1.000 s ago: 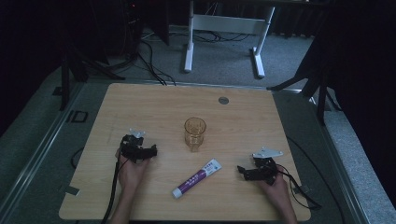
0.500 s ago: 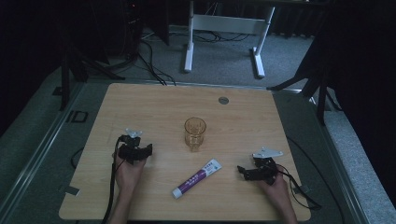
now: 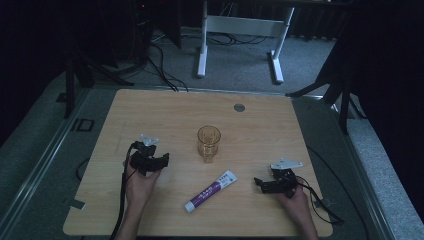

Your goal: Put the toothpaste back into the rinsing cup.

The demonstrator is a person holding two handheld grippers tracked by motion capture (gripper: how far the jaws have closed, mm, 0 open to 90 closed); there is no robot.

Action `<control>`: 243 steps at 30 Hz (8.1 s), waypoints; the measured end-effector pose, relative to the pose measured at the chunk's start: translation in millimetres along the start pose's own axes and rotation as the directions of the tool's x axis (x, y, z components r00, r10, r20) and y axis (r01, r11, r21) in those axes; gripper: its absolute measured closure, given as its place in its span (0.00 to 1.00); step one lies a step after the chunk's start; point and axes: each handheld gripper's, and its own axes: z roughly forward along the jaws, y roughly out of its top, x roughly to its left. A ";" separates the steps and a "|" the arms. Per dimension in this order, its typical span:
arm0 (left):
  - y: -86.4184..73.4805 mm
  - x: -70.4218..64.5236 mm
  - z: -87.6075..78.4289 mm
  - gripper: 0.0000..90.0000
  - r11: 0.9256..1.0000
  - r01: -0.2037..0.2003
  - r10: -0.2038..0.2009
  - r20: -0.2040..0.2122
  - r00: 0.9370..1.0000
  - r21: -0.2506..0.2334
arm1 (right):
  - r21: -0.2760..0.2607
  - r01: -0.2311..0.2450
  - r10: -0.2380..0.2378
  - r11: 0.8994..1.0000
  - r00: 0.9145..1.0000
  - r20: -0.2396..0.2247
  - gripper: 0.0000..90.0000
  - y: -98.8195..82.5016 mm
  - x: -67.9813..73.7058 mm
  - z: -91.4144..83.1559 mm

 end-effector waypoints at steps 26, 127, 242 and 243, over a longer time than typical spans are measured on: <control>19.1 -34.8 -25.7 0.51 0.992 -0.124 0.123 0.080 0.989 0.006 | -0.001 0.000 0.000 1.000 1.000 0.000 0.14 0.0 0.0 0.1; 31.4 -135.9 -18.8 0.53 0.893 -0.414 0.372 0.232 0.899 0.174 | 0.000 0.000 0.000 1.000 1.000 0.001 0.14 0.1 0.0 0.1; 6.5 -174.8 48.5 0.61 0.670 -0.566 0.429 0.372 0.823 0.481 | -0.001 -0.001 0.001 1.000 1.000 0.001 0.14 0.1 0.0 0.1; 6.5 -174.8 48.5 0.62 0.670 -0.566 0.429 0.372 0.823 0.481 | -0.001 -0.001 0.001 1.000 1.000 0.001 0.14 0.1 0.0 0.1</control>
